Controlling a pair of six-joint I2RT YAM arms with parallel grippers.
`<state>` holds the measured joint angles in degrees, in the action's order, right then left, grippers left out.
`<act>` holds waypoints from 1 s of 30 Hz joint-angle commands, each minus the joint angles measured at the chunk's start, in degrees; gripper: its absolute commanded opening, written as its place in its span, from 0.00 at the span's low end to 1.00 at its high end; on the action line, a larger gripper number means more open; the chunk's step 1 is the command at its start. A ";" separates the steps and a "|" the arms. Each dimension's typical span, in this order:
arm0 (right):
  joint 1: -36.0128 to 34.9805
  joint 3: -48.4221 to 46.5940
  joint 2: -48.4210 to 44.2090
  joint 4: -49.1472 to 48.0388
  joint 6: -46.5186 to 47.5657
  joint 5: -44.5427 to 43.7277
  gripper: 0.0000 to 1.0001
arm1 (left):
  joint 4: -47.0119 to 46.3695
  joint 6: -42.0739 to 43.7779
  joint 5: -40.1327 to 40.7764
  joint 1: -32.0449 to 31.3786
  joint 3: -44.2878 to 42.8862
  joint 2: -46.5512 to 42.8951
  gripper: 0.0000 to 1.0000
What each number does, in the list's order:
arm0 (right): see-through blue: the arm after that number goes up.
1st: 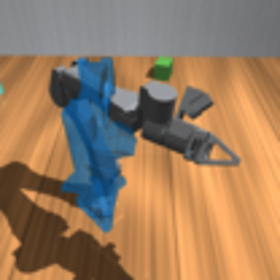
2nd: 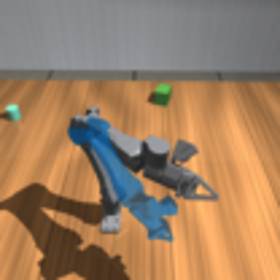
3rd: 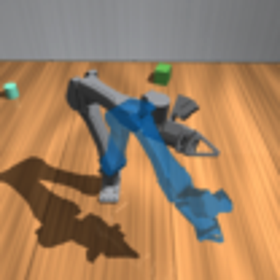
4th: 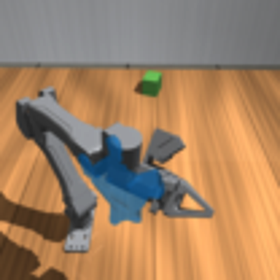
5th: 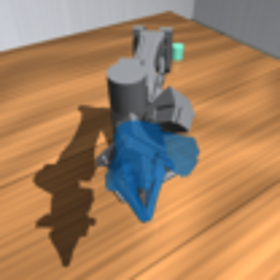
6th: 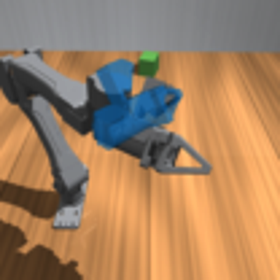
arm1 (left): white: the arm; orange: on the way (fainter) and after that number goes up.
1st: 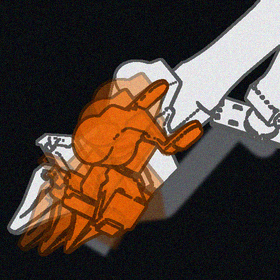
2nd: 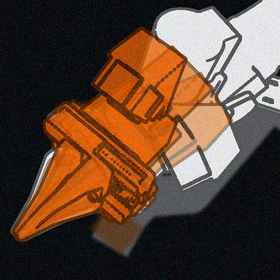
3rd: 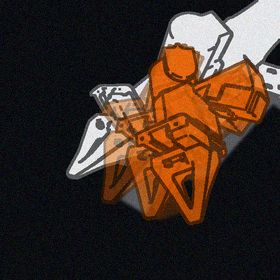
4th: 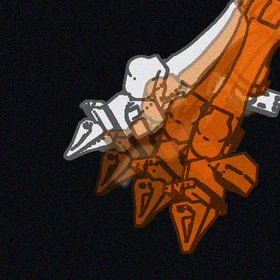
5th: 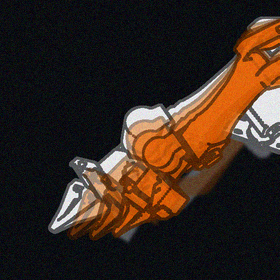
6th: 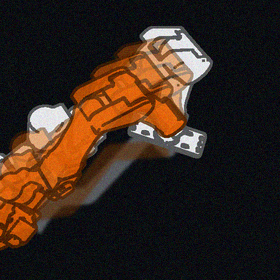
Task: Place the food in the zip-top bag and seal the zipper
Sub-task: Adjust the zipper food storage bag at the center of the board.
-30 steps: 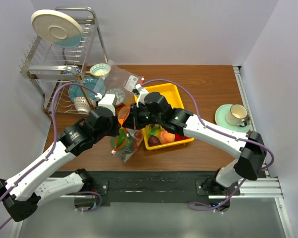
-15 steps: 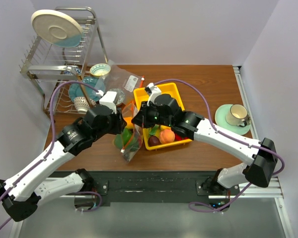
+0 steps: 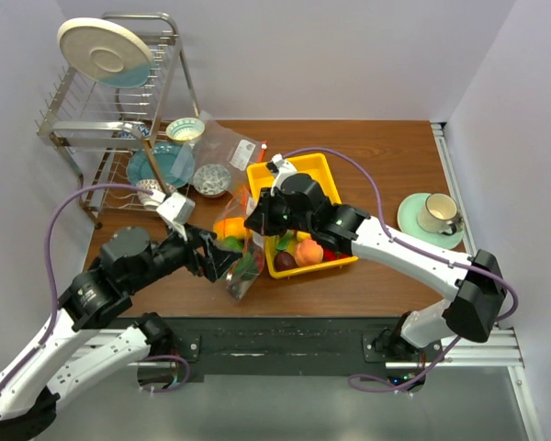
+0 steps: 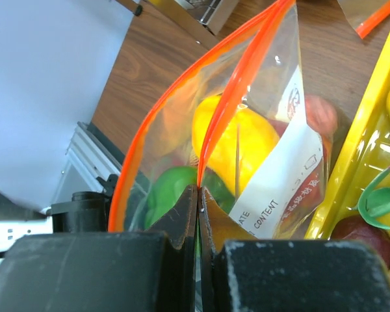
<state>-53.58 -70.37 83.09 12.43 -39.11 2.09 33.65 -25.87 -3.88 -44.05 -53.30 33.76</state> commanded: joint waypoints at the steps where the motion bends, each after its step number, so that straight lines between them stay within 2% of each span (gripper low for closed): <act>1: 1.02 -0.83 0.41 -1.96 -1.40 -0.51 0.00 | -7.37 -0.93 -8.51 -0.25 5.13 -4.22 0.95; 6: 1.81 -0.47 0.93 -2.93 -2.37 0.46 0.00 | -7.19 -2.78 -8.51 -0.33 10.57 -6.24 0.91; 11: 2.08 -0.30 1.29 -3.81 -2.63 1.16 0.00 | -7.29 -2.35 -5.70 -0.24 13.13 -12.04 0.91; 14: 2.34 -0.21 1.81 -4.25 -2.98 1.60 0.00 | -5.35 -1.56 -5.17 -0.24 13.57 -11.26 0.88; 19: 2.78 -0.21 2.43 -4.69 -3.34 2.48 0.00 | -7.37 -0.77 -9.65 -0.25 15.24 -11.78 0.86; 30: 4.01 0.32 1.99 -5.22 -3.78 3.01 0.00 | -5.52 0.38 -4.13 -0.33 15.07 -11.17 0.82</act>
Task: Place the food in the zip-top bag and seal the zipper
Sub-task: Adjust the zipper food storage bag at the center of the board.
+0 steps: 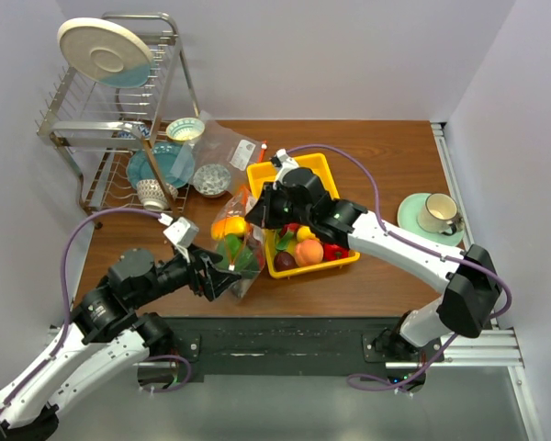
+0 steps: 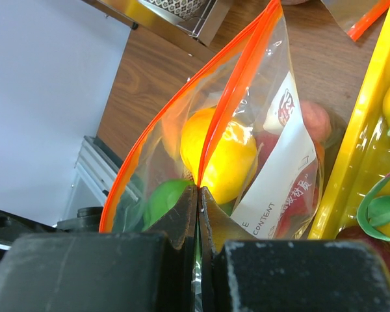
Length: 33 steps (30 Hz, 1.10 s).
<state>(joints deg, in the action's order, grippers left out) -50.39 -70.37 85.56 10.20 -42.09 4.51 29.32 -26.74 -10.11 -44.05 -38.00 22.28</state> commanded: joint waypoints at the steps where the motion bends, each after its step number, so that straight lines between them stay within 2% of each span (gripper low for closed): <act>1: 0.91 0.32 -0.48 -3.08 -0.81 0.67 0.00 | -1.11 1.08 2.46 -0.25 -0.23 0.39 0.82; 5: 1.44 -0.47 -0.13 -3.43 -0.98 1.73 0.00 | -0.41 0.29 7.55 -0.24 -1.54 3.10 0.82; 12: 1.44 -1.17 0.40 -3.78 -0.81 3.22 0.00 | 5.04 -4.10 27.04 -0.24 -13.23 14.97 0.82; 18: 1.44 -1.00 0.13 -3.52 -0.63 3.40 0.00 | 9.08 -3.84 29.88 -0.25 -22.64 26.92 0.77; 20: 1.44 -0.91 0.05 -3.43 -0.46 3.22 0.00 | 11.27 -3.41 30.58 -0.33 -24.83 31.04 0.69; 22: 1.44 -0.82 0.05 -3.52 -0.54 3.22 0.00 | 11.98 -3.40 31.29 -0.24 -25.46 32.73 0.64; 27: 1.52 -1.08 0.40 -3.52 -0.45 3.13 0.00 | 11.99 -2.79 33.48 -0.16 -25.81 34.84 0.59; 30: 1.61 -1.70 0.84 -3.17 -0.10 2.87 0.00 | 12.60 -2.18 34.45 0.02 -26.60 36.95 0.49; 31: 1.61 -1.96 1.01 -2.99 0.07 2.78 0.00 | 12.60 -1.83 34.98 0.02 -26.78 37.65 0.32; 33: 1.79 -2.49 1.28 -2.64 0.42 2.43 0.00 | 11.82 -1.47 36.47 0.11 -27.22 37.83 0.14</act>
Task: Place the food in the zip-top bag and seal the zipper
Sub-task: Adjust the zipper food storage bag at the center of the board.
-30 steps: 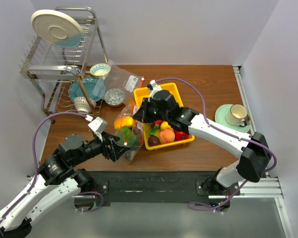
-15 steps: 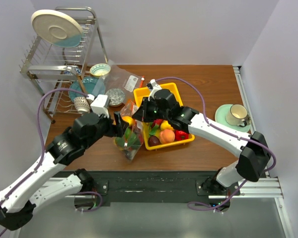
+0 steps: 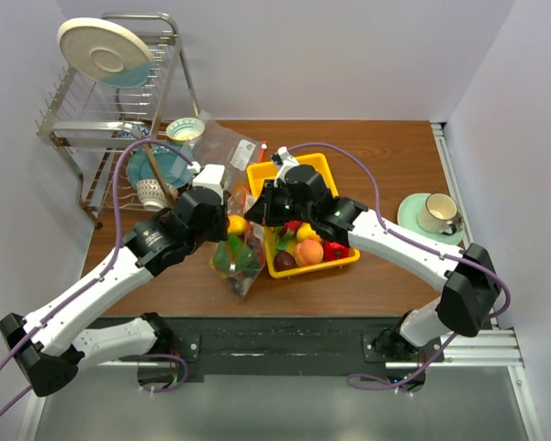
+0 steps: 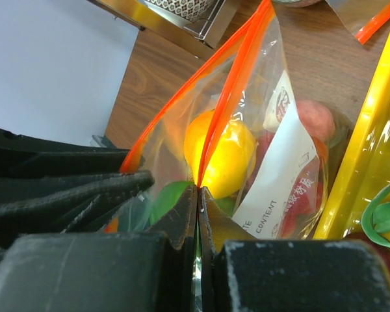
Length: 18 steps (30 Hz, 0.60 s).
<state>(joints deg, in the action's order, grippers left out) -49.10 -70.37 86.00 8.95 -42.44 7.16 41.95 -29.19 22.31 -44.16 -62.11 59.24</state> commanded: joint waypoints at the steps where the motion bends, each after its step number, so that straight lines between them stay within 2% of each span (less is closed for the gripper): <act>1: 0.67 -2.84 0.93 -1.30 0.95 -0.30 0.00 | -1.43 1.59 4.50 0.39 -3.28 0.87 0.00; 7: 4.79 -5.48 2.77 0.36 2.71 0.49 0.00 | -5.21 4.66 5.38 1.97 -6.62 4.90 0.00; 18: 12.89 -12.95 6.64 4.84 6.31 1.98 0.00 | -15.93 9.50 -1.47 8.99 -11.10 14.75 0.00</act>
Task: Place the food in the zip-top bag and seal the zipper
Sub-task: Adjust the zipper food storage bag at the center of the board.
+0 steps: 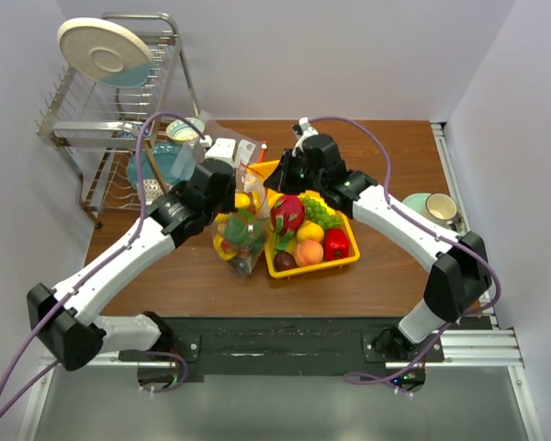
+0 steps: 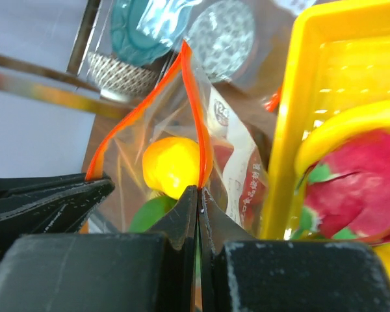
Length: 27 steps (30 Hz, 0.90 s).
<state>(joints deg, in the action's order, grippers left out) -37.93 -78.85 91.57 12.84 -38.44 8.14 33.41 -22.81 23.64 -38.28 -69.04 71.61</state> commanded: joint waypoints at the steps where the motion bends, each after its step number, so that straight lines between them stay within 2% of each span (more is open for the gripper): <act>1: 2.59 -4.73 1.24 1.13 2.31 1.00 0.00 | -8.78 3.29 -3.94 3.91 -4.79 3.87 0.00; 6: 5.06 -3.68 0.37 1.48 2.31 1.61 0.00 | -11.87 3.56 -9.22 7.08 -5.93 8.00 0.00; 14: 8.05 -2.18 -1.83 2.80 2.92 2.58 0.00 | -15.56 1.80 -15.37 7.43 -5.67 10.65 0.00; 19: 8.58 -2.62 -3.41 3.51 3.45 2.05 0.00 | -15.22 1.98 -16.08 7.61 -6.81 10.83 0.00; 27: 6.65 -2.10 -0.96 -0.97 0.03 8.56 0.00 | -10.65 3.64 -14.15 8.66 -8.31 7.32 0.00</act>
<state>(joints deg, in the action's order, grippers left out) -30.00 -80.31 91.68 16.86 -36.93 13.21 22.24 -20.71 8.95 -30.46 -74.74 82.59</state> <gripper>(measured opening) 0.007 0.021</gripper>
